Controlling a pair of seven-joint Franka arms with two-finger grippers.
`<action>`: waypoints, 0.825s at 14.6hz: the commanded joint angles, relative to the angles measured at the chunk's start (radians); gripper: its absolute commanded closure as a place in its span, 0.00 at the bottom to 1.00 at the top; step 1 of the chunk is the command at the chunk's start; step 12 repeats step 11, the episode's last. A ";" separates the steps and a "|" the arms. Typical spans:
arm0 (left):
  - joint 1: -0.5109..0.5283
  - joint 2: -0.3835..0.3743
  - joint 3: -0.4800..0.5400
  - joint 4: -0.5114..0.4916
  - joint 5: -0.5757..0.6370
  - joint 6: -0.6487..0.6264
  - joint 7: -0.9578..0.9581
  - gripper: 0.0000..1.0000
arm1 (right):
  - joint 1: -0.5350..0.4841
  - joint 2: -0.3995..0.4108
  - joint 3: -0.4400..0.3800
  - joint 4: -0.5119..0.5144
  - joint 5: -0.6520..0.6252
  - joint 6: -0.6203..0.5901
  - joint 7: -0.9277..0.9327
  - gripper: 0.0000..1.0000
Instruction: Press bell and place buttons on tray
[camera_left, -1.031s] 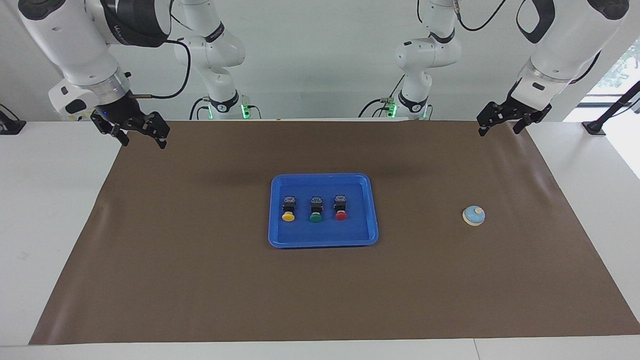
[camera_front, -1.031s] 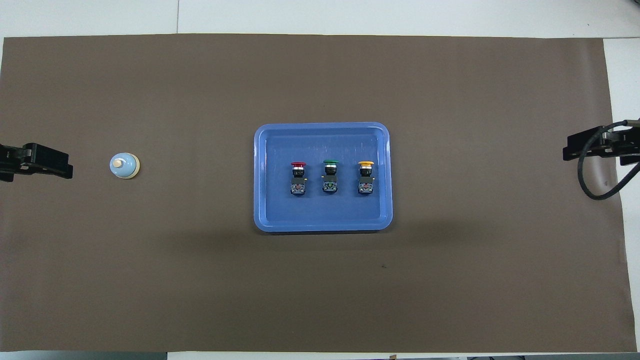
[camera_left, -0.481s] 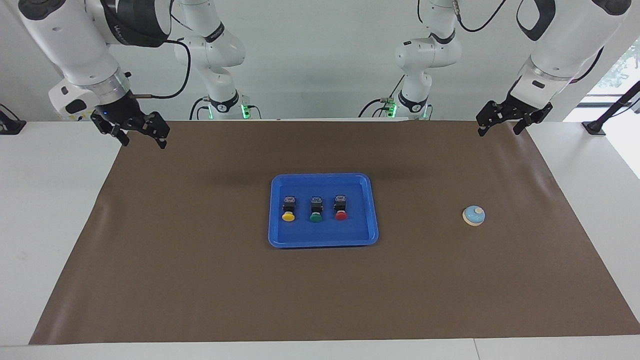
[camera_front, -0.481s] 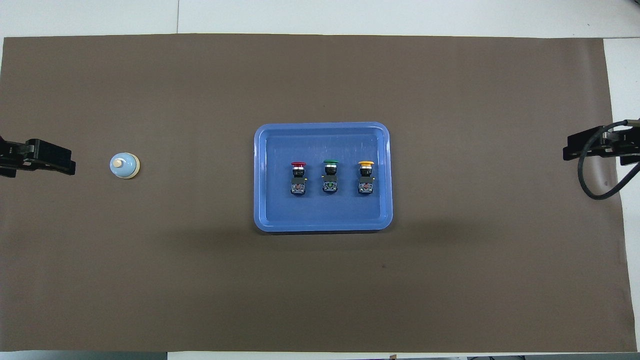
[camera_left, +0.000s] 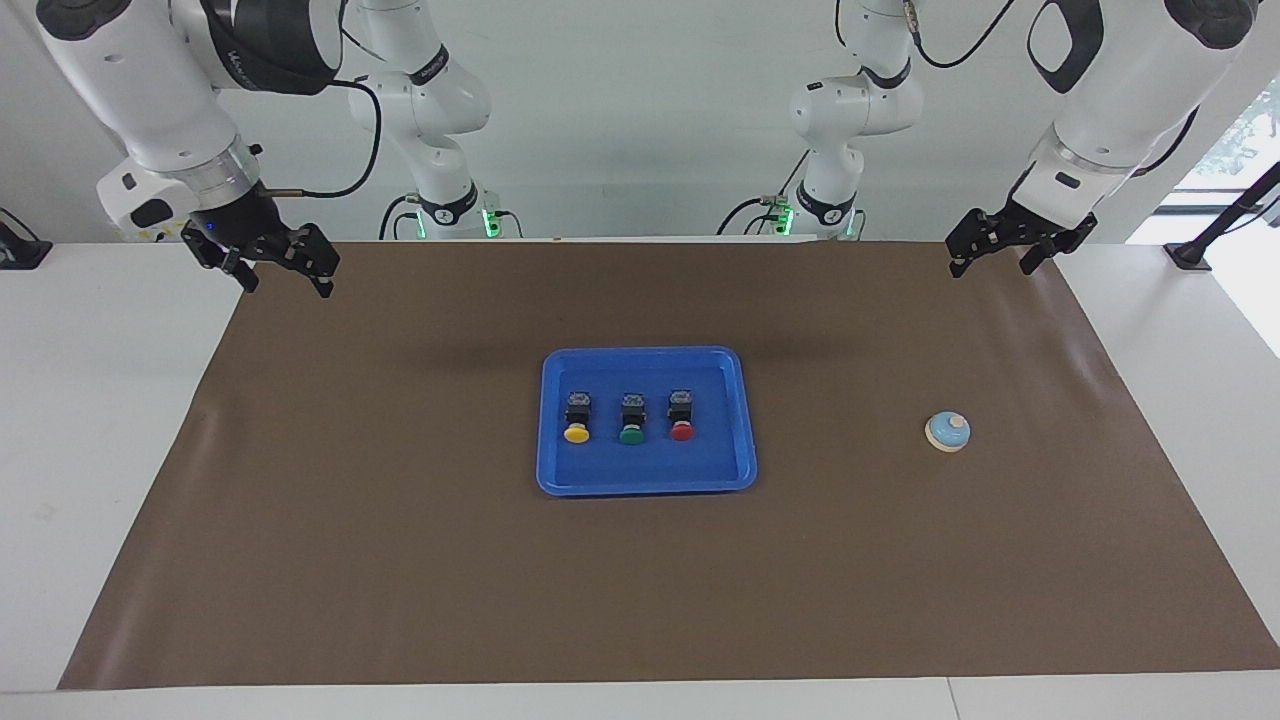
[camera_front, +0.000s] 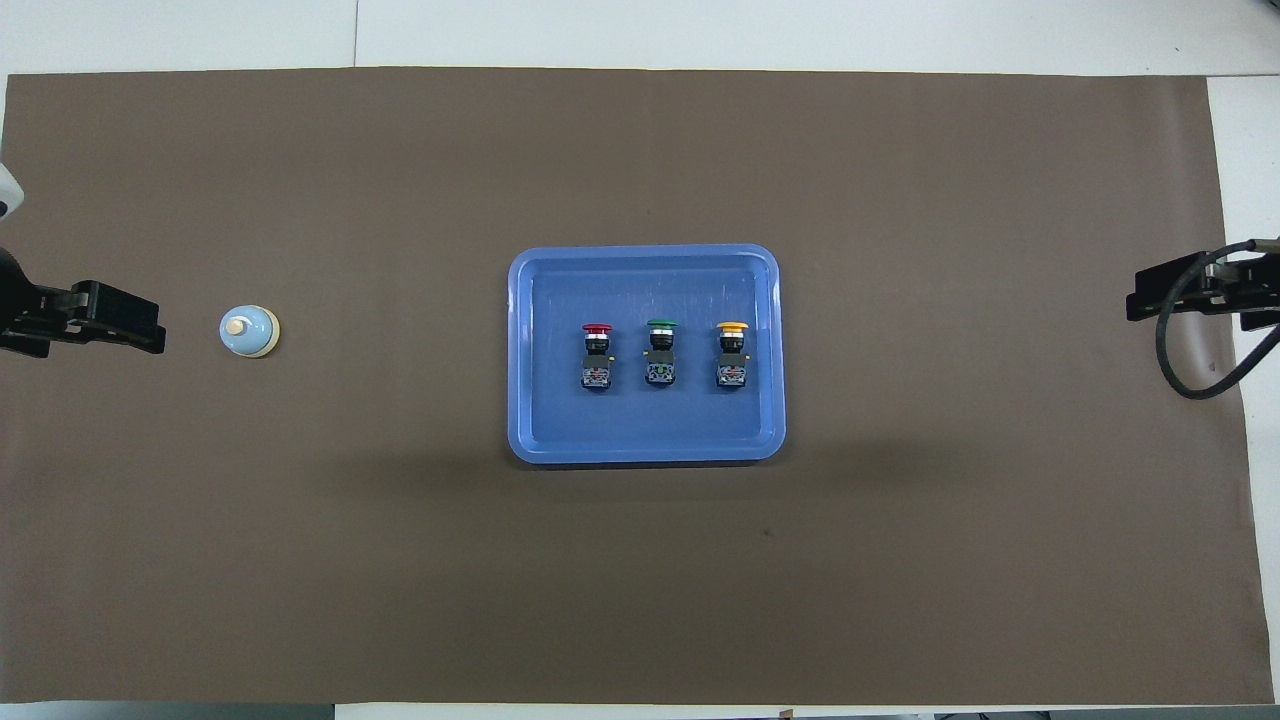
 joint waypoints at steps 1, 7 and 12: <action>-0.014 -0.001 0.011 -0.013 -0.010 0.017 0.004 0.00 | -0.009 -0.011 0.006 -0.006 0.011 -0.015 -0.009 0.00; -0.013 0.003 0.014 -0.006 -0.010 0.021 0.001 0.00 | -0.009 -0.011 0.006 -0.006 0.011 -0.017 -0.009 0.00; -0.013 0.003 0.015 -0.007 -0.010 0.021 0.003 0.00 | -0.009 -0.011 0.006 -0.006 0.011 -0.015 -0.009 0.00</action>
